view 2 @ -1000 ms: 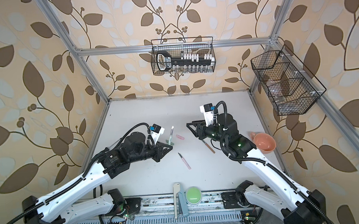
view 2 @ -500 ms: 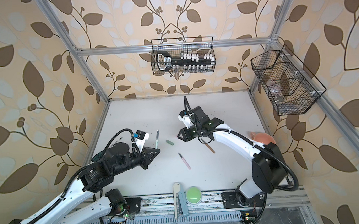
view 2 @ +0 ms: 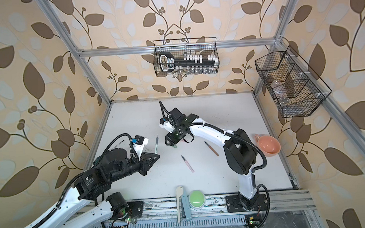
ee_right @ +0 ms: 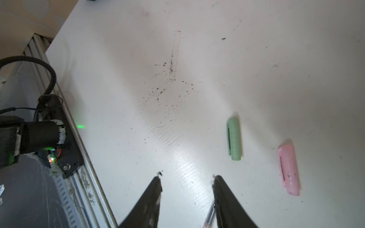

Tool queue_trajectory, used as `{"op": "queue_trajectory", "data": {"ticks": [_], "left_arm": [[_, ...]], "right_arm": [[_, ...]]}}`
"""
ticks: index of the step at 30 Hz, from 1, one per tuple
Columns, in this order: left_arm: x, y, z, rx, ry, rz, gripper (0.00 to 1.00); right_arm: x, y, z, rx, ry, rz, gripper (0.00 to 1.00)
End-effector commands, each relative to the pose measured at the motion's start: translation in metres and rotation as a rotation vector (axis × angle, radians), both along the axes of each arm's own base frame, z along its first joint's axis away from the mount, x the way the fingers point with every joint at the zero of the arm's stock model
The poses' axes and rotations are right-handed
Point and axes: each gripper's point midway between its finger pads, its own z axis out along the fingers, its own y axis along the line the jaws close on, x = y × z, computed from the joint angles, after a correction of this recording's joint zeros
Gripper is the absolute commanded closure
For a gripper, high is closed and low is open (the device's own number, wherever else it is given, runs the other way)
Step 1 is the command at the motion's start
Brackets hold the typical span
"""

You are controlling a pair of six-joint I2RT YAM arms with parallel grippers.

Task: Insert the pens into the pen caps
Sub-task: 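Hold the pen with the left gripper while the right gripper grasps the green cap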

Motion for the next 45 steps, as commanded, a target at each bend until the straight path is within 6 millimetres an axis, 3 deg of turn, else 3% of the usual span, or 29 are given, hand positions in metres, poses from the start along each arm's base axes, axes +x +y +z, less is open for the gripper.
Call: {"op": "queue_trajectory", "data": {"ticks": [1, 6, 13, 21, 32, 45], "left_arm": [[0.0, 0.007, 0.008, -0.027, -0.027, 0.031, 0.99], [-0.002, 0.014, 0.005, -0.047, -0.031, 0.06, 0.99], [-0.004, 0.022, 0.011, -0.061, -0.047, 0.083, 0.99], [-0.003, 0.024, 0.014, -0.057, -0.052, 0.09, 0.98], [-0.002, 0.025, 0.017, -0.04, -0.057, 0.098, 0.98], [-0.003, 0.028, 0.019, -0.034, -0.051, 0.103, 0.98]], "right_arm": [[0.015, -0.02, -0.019, -0.124, -0.011, -0.045, 0.55], [0.017, -0.011, -0.045, -0.123, 0.049, -0.034, 0.52], [0.039, -0.013, -0.07, -0.165, 0.039, -0.067, 0.45], [0.029, -0.005, -0.1, -0.228, 0.087, -0.029, 0.42], [0.025, -0.018, -0.111, -0.494, -0.012, -0.032, 0.43], [0.026, -0.026, -0.124, -0.529, 0.033, -0.005, 0.59]]}}
